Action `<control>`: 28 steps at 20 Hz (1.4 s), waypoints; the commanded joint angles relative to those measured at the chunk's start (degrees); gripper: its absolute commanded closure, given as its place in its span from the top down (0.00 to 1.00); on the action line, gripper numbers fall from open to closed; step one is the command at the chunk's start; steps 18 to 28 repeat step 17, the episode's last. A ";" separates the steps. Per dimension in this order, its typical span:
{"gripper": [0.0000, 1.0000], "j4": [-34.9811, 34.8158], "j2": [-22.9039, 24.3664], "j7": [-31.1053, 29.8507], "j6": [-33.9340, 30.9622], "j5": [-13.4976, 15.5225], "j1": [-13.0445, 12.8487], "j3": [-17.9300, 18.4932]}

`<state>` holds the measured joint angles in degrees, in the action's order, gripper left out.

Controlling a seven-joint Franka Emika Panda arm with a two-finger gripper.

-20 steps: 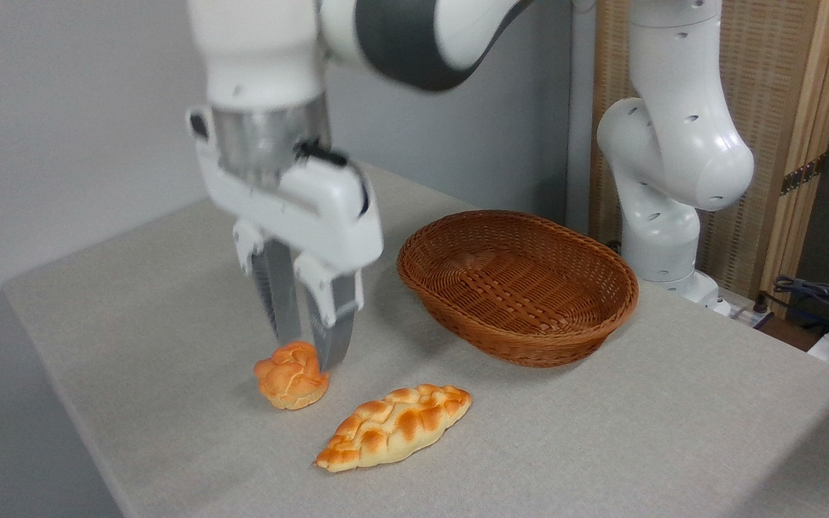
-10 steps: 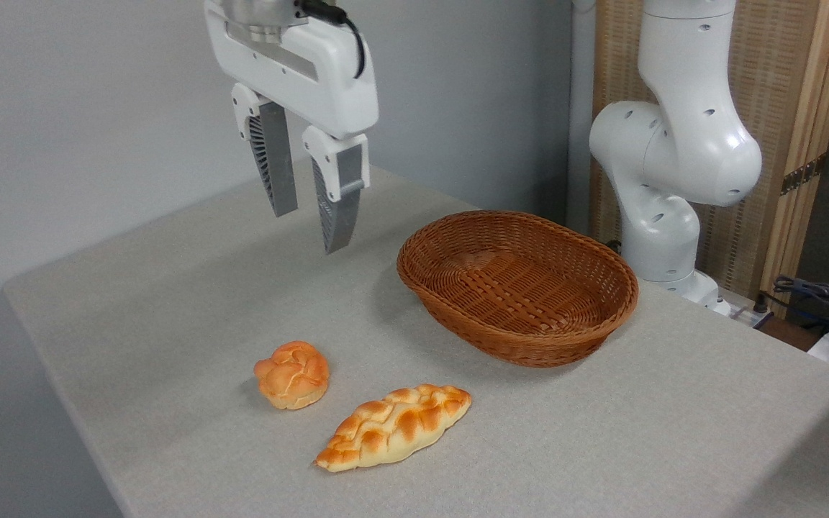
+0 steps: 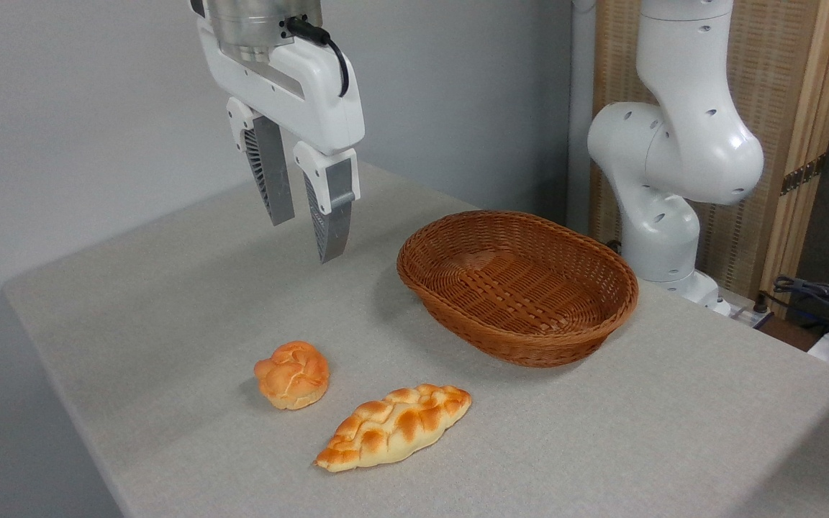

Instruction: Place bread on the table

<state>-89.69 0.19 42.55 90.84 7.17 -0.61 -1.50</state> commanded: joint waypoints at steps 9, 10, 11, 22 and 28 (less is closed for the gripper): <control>1.00 0.48 -0.10 0.95 -1.19 -6.21 0.96 -1.05; 1.00 0.39 -0.27 0.95 -1.19 -6.38 0.96 -1.05; 1.00 0.39 -0.28 0.87 -1.19 -6.56 0.96 -1.05; 1.00 0.48 -0.10 0.51 -1.37 -6.56 0.96 -1.05; 1.00 0.48 -0.10 0.51 -1.37 -6.56 0.96 -1.05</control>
